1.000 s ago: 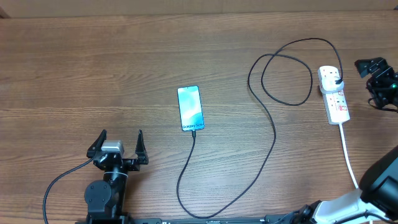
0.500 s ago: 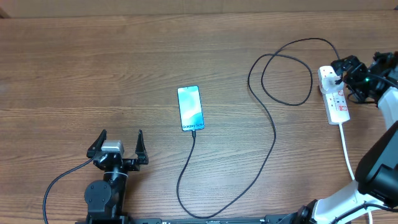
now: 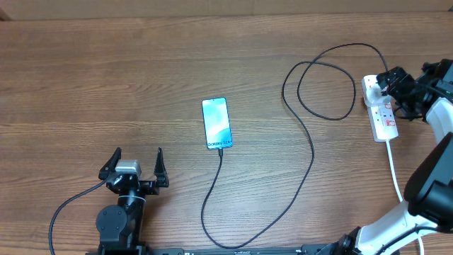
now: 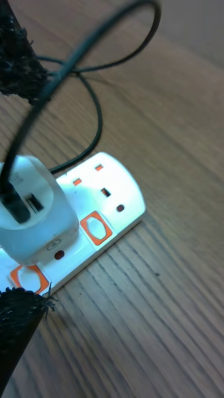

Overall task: Plug charger to phone and switch on socket
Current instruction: 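Lower the right gripper onto the orange switch beside the charger plug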

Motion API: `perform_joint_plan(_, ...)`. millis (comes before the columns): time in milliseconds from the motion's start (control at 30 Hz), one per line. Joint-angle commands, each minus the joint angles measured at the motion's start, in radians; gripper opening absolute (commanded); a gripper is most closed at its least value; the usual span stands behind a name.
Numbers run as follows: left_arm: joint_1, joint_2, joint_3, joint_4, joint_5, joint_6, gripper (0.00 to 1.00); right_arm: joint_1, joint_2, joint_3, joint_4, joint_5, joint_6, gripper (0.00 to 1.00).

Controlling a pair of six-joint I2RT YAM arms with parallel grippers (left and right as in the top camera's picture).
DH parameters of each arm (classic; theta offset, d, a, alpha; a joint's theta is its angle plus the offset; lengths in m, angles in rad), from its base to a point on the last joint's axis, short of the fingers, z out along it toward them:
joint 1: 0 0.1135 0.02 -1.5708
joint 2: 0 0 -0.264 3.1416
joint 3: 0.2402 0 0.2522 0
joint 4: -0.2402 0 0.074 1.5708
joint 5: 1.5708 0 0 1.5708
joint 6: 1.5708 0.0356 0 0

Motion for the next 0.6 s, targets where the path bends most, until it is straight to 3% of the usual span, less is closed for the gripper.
perform_joint_plan(0, 0.006, -0.011, -0.004, -0.002, -0.004, 0.023, 1.00, -0.002, 0.028, 0.016, 0.012, -0.017, -0.006, 1.00)
perform_joint_plan(567, 0.006, -0.011, -0.004, -0.002, -0.005, 0.023, 1.00, 0.000, 0.098, 0.016, 0.012, -0.118, -0.006, 0.98)
